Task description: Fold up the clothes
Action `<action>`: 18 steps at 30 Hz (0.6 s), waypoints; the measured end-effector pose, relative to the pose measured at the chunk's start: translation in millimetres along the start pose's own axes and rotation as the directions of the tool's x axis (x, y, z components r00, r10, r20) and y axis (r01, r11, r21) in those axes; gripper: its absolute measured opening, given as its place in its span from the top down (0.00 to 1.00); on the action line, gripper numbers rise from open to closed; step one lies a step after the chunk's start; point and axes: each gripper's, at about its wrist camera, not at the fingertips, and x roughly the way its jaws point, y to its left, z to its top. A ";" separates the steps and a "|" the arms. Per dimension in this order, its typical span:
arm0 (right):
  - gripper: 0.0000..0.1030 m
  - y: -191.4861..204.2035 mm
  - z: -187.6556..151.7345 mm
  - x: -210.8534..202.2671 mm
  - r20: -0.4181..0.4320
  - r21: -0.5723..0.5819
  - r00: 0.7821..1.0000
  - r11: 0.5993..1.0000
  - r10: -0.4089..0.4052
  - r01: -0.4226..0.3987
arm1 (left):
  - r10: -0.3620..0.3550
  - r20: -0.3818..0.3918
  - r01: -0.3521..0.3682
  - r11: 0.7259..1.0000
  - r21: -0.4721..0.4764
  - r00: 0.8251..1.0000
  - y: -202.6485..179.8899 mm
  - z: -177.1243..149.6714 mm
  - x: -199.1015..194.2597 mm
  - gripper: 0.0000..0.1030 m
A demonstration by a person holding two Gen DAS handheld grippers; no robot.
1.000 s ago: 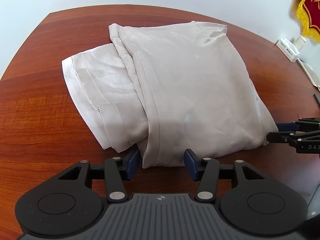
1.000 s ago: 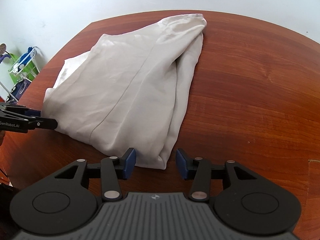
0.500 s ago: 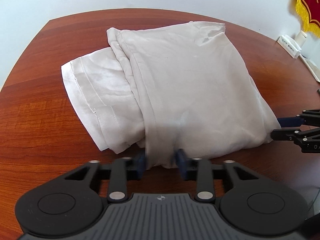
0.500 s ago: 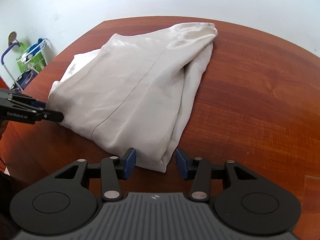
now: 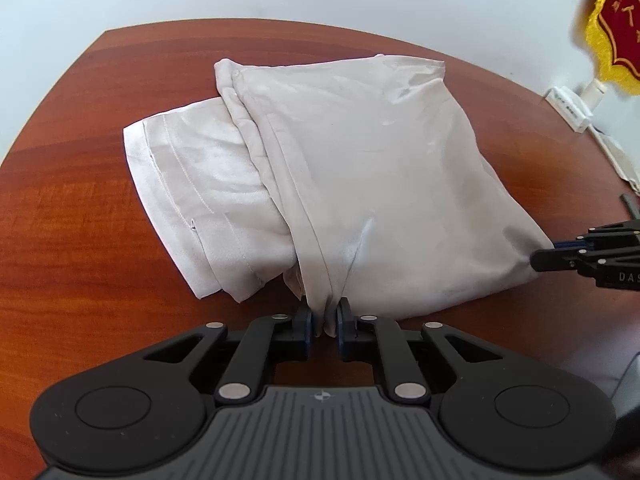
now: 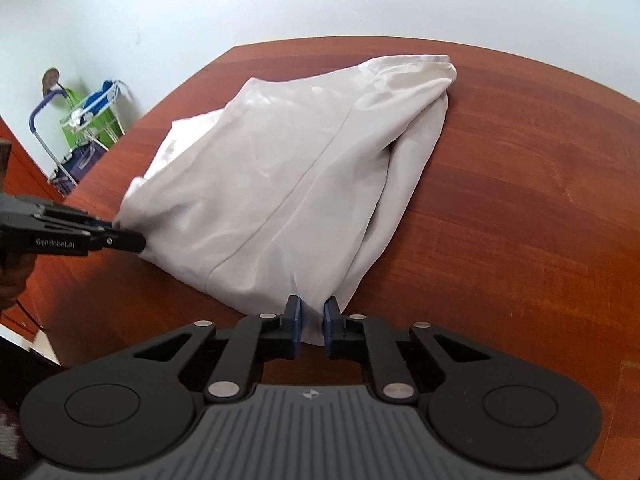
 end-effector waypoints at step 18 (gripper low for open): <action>0.91 21.1 -25.9 -80.2 0.048 0.227 0.998 0.972 0.045 -0.055 | -0.188 -0.003 0.188 0.982 0.011 0.982 15.7 22.0 -62.2 0.91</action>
